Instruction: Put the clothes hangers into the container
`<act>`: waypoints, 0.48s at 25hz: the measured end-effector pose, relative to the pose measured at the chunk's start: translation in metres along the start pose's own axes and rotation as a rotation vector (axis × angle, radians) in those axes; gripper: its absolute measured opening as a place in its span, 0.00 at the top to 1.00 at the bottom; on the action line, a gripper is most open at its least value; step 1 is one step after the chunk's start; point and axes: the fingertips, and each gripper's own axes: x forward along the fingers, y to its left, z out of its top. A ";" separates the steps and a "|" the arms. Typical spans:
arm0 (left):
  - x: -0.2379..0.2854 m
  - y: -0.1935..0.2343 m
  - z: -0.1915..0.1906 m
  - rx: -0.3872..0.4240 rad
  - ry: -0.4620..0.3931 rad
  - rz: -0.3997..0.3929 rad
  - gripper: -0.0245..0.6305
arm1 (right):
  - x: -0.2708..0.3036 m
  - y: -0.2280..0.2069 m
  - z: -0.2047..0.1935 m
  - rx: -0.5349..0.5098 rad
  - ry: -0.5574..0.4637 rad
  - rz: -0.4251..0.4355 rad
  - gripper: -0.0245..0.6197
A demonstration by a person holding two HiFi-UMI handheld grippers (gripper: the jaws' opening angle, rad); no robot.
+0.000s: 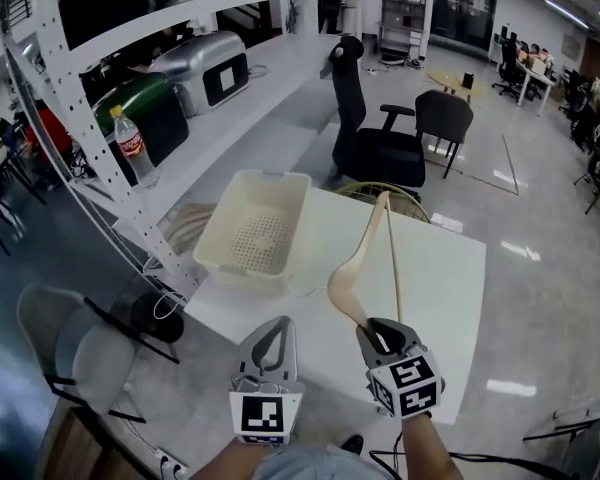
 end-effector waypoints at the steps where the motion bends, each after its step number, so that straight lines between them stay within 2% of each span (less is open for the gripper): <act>1: 0.003 0.013 -0.002 0.009 -0.004 -0.001 0.94 | 0.009 0.005 0.005 0.005 0.000 0.001 0.82; 3: 0.010 0.037 -0.005 0.011 -0.010 -0.004 0.94 | 0.027 0.014 0.015 0.007 0.002 -0.001 0.82; 6: 0.018 0.069 -0.004 -0.027 -0.012 -0.007 0.94 | 0.053 0.025 0.031 0.008 0.002 -0.018 0.82; 12: 0.028 0.128 -0.013 -0.001 -0.034 -0.031 0.94 | 0.098 0.050 0.060 0.003 0.003 -0.044 0.82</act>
